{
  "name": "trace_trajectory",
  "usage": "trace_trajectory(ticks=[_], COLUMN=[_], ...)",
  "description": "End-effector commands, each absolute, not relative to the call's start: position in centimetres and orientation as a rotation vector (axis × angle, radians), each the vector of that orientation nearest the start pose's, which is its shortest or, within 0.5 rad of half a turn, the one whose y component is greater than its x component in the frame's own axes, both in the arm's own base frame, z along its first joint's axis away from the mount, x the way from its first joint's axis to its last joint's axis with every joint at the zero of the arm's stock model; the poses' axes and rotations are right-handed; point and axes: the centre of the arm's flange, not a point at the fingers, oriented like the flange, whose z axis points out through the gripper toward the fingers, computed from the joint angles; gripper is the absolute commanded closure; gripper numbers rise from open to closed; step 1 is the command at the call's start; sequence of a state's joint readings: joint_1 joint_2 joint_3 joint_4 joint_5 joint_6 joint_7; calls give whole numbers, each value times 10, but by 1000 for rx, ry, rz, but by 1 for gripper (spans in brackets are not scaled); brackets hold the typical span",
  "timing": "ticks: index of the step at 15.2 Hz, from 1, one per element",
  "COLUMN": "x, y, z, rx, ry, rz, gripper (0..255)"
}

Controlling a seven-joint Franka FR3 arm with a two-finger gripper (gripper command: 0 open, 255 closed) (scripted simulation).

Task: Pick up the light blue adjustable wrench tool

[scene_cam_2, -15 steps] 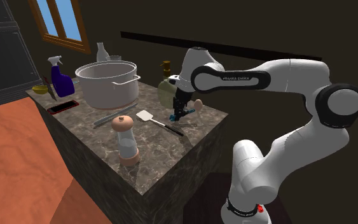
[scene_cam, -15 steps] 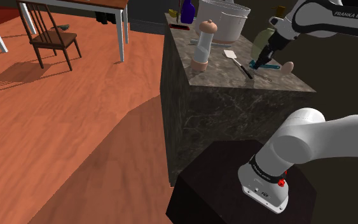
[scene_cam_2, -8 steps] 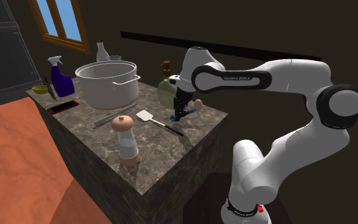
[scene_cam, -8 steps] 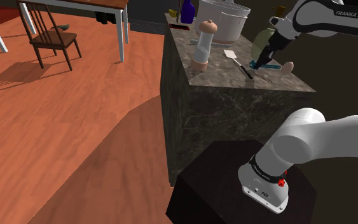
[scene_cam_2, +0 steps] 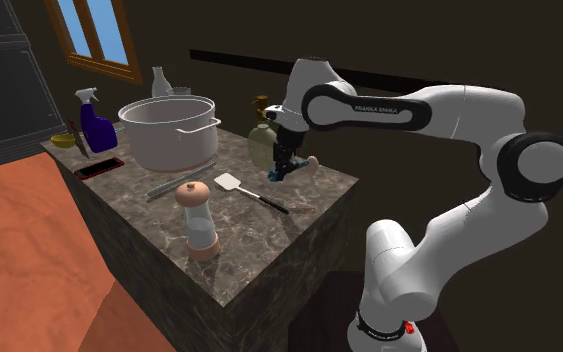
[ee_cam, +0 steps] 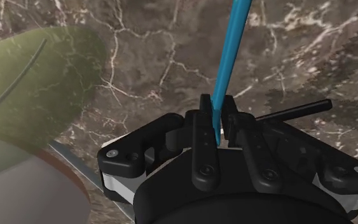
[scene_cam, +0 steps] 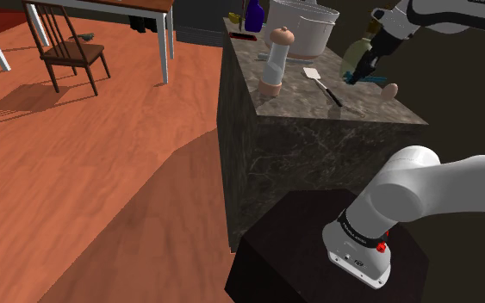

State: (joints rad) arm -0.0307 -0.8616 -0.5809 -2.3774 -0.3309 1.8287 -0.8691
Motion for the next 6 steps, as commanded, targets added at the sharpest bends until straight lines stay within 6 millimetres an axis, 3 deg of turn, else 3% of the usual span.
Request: trace_trajectory(ticks=[1, 6], x=[245, 245], y=[-265, -265], z=[581, 597], rx=[-3101, -3101], ry=[-684, -684], rz=[-383, -383], gripper=[255, 255])
